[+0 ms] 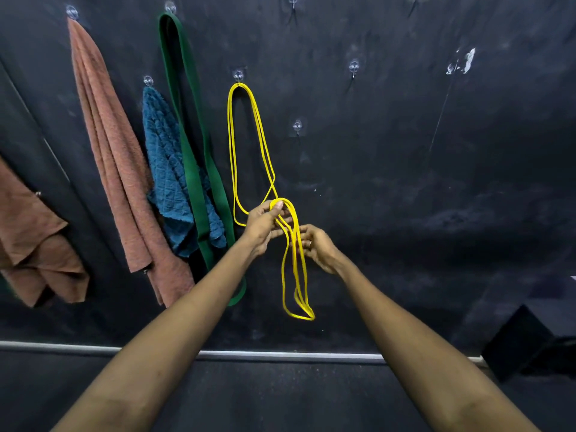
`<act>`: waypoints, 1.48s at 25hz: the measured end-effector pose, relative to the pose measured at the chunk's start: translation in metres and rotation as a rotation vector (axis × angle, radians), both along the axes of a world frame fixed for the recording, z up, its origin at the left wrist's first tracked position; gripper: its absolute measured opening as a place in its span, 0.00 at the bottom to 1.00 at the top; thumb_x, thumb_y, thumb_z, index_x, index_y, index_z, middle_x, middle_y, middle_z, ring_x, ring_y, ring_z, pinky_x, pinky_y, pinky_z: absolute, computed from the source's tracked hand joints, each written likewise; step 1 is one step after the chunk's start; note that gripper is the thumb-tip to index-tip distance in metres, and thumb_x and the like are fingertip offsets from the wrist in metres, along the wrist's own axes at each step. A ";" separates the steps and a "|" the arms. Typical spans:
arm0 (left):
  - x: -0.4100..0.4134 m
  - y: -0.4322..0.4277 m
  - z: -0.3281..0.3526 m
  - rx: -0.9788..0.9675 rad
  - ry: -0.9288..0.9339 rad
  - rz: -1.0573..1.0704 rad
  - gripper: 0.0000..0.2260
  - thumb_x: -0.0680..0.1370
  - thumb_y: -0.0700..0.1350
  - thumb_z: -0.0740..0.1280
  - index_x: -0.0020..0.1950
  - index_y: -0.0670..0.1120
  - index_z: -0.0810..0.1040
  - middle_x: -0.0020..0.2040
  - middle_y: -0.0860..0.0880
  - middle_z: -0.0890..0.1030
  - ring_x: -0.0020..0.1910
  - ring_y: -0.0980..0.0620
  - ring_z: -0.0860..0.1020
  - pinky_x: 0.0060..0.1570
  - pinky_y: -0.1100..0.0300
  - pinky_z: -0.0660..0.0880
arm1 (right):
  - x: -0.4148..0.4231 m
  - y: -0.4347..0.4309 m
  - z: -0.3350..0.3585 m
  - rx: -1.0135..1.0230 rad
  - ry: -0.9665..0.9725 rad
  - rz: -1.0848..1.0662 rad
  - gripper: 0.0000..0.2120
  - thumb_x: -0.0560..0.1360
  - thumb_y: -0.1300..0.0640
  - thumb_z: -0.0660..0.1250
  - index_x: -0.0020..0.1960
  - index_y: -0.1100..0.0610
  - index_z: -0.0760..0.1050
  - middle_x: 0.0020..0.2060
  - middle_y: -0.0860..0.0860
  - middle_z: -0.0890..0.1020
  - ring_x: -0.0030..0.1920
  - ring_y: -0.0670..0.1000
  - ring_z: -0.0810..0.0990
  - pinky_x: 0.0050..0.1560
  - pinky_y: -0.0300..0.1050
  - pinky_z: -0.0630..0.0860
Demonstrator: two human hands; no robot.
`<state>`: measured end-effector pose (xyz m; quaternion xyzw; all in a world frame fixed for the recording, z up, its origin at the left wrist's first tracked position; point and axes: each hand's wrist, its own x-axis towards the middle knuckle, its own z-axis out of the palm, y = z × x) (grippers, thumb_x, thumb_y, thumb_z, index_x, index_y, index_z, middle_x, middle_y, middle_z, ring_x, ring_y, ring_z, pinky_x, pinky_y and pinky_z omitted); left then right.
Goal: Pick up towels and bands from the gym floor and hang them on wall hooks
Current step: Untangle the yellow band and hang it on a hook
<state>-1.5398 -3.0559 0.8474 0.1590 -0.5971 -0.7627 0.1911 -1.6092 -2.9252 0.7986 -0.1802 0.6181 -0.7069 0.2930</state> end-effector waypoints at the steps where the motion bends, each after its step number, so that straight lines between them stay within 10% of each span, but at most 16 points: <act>1: 0.000 0.000 0.003 0.038 0.015 0.003 0.03 0.80 0.45 0.66 0.48 0.47 0.79 0.42 0.46 0.83 0.41 0.49 0.84 0.48 0.46 0.81 | 0.000 0.001 -0.006 0.057 0.026 0.016 0.14 0.72 0.69 0.53 0.49 0.60 0.75 0.31 0.48 0.80 0.37 0.50 0.77 0.43 0.44 0.73; 7: -0.005 -0.001 0.034 0.125 0.084 0.041 0.04 0.80 0.44 0.66 0.47 0.46 0.78 0.39 0.45 0.84 0.40 0.49 0.84 0.42 0.51 0.82 | 0.007 0.002 -0.049 0.386 0.281 0.200 0.12 0.70 0.57 0.75 0.50 0.55 0.75 0.41 0.49 0.80 0.42 0.46 0.80 0.43 0.42 0.75; 21: 0.023 -0.135 -0.023 -0.043 -0.237 0.504 0.05 0.78 0.42 0.66 0.45 0.42 0.77 0.38 0.44 0.78 0.31 0.51 0.79 0.28 0.61 0.74 | -0.007 0.023 -0.042 0.455 0.346 0.046 0.14 0.79 0.53 0.67 0.35 0.53 0.73 0.28 0.50 0.68 0.27 0.47 0.67 0.27 0.39 0.67; 24: 0.011 -0.178 -0.091 -0.293 -0.529 0.383 0.27 0.58 0.48 0.73 0.55 0.37 0.79 0.51 0.38 0.83 0.47 0.43 0.82 0.48 0.45 0.81 | -0.010 0.009 -0.016 0.459 0.449 0.083 0.10 0.77 0.52 0.68 0.38 0.53 0.77 0.30 0.51 0.70 0.32 0.49 0.68 0.32 0.43 0.66; 30: 0.030 -0.039 -0.060 -0.556 -0.392 -0.472 0.21 0.72 0.35 0.68 0.64 0.46 0.78 0.61 0.49 0.81 0.62 0.55 0.75 0.64 0.59 0.69 | 0.003 -0.013 0.023 0.507 0.576 0.273 0.08 0.77 0.55 0.67 0.42 0.57 0.81 0.31 0.49 0.76 0.32 0.47 0.72 0.35 0.44 0.72; 37: 0.016 -0.025 -0.051 -0.212 -0.169 -0.227 0.08 0.83 0.36 0.57 0.47 0.43 0.73 0.39 0.45 0.84 0.41 0.50 0.84 0.46 0.58 0.78 | -0.011 0.026 0.020 0.527 0.344 0.330 0.10 0.77 0.52 0.68 0.43 0.59 0.78 0.33 0.53 0.75 0.31 0.47 0.73 0.35 0.41 0.75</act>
